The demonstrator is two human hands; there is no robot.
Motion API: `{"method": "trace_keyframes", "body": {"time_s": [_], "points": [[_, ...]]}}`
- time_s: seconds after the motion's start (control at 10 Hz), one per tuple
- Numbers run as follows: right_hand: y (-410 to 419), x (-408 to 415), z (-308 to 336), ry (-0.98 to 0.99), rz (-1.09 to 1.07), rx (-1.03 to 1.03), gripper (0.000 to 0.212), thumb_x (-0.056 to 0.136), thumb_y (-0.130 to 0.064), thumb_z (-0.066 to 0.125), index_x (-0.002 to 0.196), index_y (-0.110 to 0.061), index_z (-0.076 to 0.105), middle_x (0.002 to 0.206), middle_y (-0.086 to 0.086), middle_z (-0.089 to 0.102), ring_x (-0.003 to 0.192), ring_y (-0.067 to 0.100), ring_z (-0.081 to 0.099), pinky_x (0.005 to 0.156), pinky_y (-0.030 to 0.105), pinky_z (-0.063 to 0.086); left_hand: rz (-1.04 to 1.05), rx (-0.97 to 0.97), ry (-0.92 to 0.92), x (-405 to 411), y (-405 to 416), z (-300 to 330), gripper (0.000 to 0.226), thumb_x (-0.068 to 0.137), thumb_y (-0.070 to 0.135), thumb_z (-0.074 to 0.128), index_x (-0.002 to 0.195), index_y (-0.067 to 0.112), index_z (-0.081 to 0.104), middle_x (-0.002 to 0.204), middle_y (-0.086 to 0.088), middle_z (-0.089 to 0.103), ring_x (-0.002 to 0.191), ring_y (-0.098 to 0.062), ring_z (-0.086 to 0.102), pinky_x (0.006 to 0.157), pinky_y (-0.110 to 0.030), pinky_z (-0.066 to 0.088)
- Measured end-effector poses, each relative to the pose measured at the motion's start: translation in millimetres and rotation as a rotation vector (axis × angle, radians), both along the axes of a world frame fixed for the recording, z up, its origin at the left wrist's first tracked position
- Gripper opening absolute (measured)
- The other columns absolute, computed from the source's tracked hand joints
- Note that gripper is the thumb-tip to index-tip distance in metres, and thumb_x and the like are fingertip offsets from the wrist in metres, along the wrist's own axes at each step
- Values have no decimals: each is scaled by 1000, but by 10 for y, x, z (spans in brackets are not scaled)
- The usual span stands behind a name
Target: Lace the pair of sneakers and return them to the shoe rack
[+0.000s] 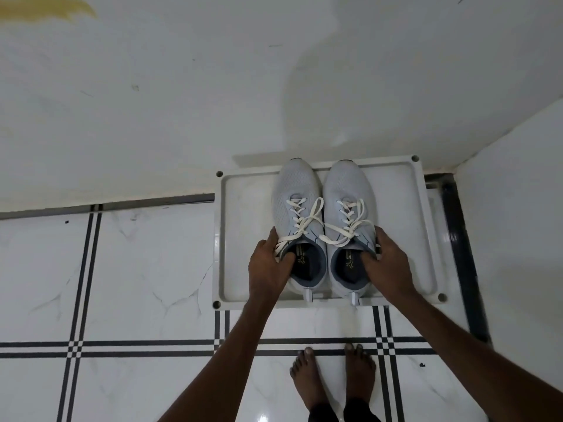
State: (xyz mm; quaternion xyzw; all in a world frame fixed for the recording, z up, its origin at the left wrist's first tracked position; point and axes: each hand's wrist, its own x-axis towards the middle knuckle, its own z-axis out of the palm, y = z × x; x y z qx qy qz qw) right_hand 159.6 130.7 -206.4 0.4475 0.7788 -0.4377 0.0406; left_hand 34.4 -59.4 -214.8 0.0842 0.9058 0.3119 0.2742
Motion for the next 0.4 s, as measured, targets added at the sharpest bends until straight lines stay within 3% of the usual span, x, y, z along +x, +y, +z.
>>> {"method": "trace_keyframes", "body": {"time_s": [0.1, 0.2, 0.4], "points": [[3, -32, 109, -54, -7, -15, 50, 81, -20, 64, 130, -15, 52, 120, 10, 64, 113, 32, 60, 93, 39, 47, -21, -97, -36, 19, 0, 100, 82, 84, 42, 65, 154, 16, 31, 129, -15, 56, 121, -33, 53, 97, -42, 47], [11, -74, 358, -120, -52, -44, 78, 85, -29, 68, 151, -10, 32, 147, 16, 46, 133, 36, 46, 108, 46, 40, -16, -145, 13, 90, 16, 413, 90, 83, 56, 63, 155, 14, 27, 142, -15, 50, 127, -34, 49, 103, -46, 44], [97, -211, 1395, -71, 73, 104, 75, 87, -31, 63, 151, -10, 32, 153, 14, 40, 139, 32, 40, 110, 39, 34, -106, -58, 253, -129, 9, 1518, 77, 89, 54, 60, 151, 14, 37, 141, -8, 53, 129, -26, 49, 104, -37, 40]]}}
